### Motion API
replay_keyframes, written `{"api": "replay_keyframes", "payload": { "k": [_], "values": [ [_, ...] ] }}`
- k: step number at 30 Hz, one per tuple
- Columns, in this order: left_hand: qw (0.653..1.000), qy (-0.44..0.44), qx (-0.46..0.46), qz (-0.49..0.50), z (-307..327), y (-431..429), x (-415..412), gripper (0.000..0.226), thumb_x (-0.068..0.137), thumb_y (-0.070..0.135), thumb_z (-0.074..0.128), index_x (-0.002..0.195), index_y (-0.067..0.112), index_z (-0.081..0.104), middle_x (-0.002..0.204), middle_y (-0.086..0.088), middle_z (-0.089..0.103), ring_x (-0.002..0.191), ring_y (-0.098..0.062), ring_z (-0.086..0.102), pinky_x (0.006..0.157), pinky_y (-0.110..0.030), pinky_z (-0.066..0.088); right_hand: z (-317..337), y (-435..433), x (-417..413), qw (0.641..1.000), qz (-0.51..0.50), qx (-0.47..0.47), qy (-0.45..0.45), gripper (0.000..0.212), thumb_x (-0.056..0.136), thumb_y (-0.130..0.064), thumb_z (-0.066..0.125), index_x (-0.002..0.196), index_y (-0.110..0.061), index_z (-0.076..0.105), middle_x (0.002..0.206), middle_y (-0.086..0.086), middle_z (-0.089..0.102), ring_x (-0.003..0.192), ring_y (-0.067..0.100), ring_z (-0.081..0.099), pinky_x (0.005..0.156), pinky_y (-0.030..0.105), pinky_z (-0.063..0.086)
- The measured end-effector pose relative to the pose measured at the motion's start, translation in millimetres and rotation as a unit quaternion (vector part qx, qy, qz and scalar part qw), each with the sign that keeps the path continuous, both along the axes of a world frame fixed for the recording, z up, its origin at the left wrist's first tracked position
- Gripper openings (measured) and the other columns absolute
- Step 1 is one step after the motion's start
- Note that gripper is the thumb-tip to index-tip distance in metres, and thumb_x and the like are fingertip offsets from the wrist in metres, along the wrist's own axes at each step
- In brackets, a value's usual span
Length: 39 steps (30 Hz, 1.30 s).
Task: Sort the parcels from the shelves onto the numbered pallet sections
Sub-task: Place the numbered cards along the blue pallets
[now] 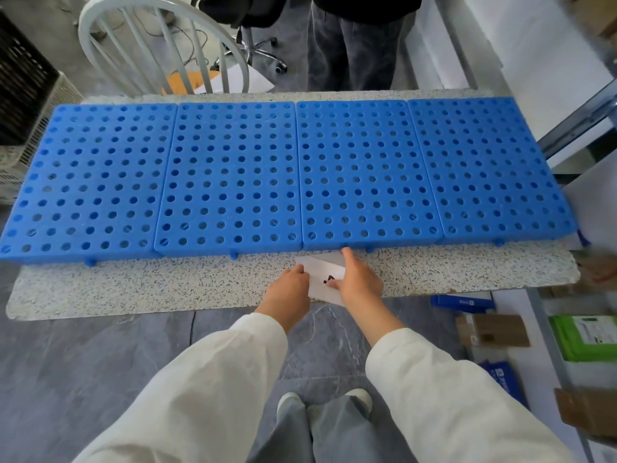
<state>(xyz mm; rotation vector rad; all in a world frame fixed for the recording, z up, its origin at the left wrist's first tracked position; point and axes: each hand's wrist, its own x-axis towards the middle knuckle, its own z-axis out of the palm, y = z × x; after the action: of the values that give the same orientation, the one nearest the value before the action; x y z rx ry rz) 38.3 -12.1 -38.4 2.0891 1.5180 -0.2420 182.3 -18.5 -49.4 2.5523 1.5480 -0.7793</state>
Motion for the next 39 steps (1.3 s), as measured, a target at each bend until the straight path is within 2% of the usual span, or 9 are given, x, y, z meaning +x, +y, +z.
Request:
{"api": "replay_keyframes", "payload": {
  "k": [4,9,13,17,23,28,32,36,39],
  "values": [
    [1.000,0.002,0.007,0.001,-1.0,-0.7,0.9,0.031,0.086,0.002,0.053,0.116,0.008,0.058,0.114,-0.001,0.048,0.105,-0.020,0.050,0.082,-0.031,0.047,0.6,3.2,2.7,0.998,0.047,-0.001,-0.036,0.067,0.073,-0.046,0.078,0.125,-0.029,0.038,0.125,0.004,0.050,0.115,0.025,0.047,0.078,0.037,0.046],
    [1.000,-0.001,0.002,-0.006,-1.0,-1.5,-0.7,0.030,0.087,0.003,0.053,0.116,0.008,0.058,0.113,-0.002,0.048,0.103,-0.020,0.049,0.082,-0.032,0.048,-2.6,4.6,1.9,0.994,0.053,0.030,-0.093,0.052,0.067,-0.054,0.079,0.105,-0.024,0.061,0.124,0.002,0.036,0.114,0.023,0.035,0.092,0.034,0.036],
    [1.000,-0.004,-0.011,-0.011,0.9,-0.2,-3.3,0.029,0.087,0.004,0.054,0.116,0.008,0.057,0.113,-0.001,0.047,0.101,-0.020,0.049,0.076,-0.029,0.044,-7.0,-6.9,13.3,0.994,-0.084,0.024,0.069,0.057,0.067,-0.048,0.082,0.108,-0.017,0.058,0.110,0.001,0.060,0.097,0.022,0.058,0.073,0.033,0.048],
    [1.000,0.004,-0.012,-0.006,3.3,-1.6,-0.7,0.028,0.088,0.004,0.052,0.115,0.009,0.057,0.111,0.000,0.046,0.096,-0.018,0.048,0.081,-0.034,0.049,-1.3,-17.0,33.3,0.922,-0.246,0.021,0.299,0.044,0.069,-0.014,0.086,0.102,-0.010,0.057,0.110,0.009,0.066,0.084,0.020,0.064,0.068,0.033,0.056],
    [0.998,0.024,0.026,-0.044,30.5,9.9,-0.9,0.030,0.090,0.007,0.046,0.119,0.009,0.052,0.112,-0.005,0.053,0.091,-0.023,0.057,0.071,-0.034,0.048,40.6,-5.2,51.8,0.963,-0.096,0.074,0.242,0.017,0.079,-0.017,0.077,0.093,-0.015,0.067,0.098,0.003,0.068,0.087,0.020,0.063,0.074,0.034,0.054],
    [0.993,-0.087,0.061,0.051,90.9,36.6,-7.3,0.027,0.098,0.024,0.041,0.118,0.008,0.047,0.106,-0.001,0.051,0.093,-0.024,0.055,0.072,-0.036,0.045,111.8,24.9,63.9,0.970,-0.016,0.081,0.228,0.008,0.080,-0.015,0.073,0.087,-0.014,0.069,0.092,0.004,0.068,0.084,0.020,0.062,0.065,0.029,0.048],
    [0.968,-0.181,-0.064,0.163,128.0,50.1,-13.0,0.042,0.101,0.041,0.036,0.117,0.005,0.051,0.106,-0.007,0.055,0.091,-0.024,0.054,0.077,-0.035,0.043,168.3,36.8,69.5,0.969,0.042,0.085,0.230,0.007,0.083,-0.015,0.072,0.088,-0.017,0.068,0.088,-0.003,0.065,0.083,0.014,0.059,0.063,0.022,0.047],
    [0.898,-0.351,-0.143,0.222,153.5,51.7,-12.2,0.044,0.098,0.046,0.045,0.092,0.007,0.065,0.089,-0.006,0.065,0.082,-0.025,0.062,0.081,-0.034,0.046,213.5,40.4,77.0,0.971,0.075,0.092,0.208,0.009,0.083,-0.017,0.072,0.083,-0.025,0.068,0.090,-0.005,0.066,0.085,0.013,0.061,0.066,0.025,0.049],
    [0.859,-0.435,-0.164,0.213,173.2,49.1,-8.1,0.040,0.095,0.049,0.049,0.100,0.016,0.070,0.091,-0.004,0.075,0.084,-0.017,0.072,0.074,-0.018,0.053,231.3,40.0,81.4,0.973,0.080,0.077,0.203,0.011,0.080,-0.018,0.075,0.080,-0.028,0.071,0.093,-0.004,0.070,0.085,0.013,0.064,0.063,0.025,0.050]
  ]
}}
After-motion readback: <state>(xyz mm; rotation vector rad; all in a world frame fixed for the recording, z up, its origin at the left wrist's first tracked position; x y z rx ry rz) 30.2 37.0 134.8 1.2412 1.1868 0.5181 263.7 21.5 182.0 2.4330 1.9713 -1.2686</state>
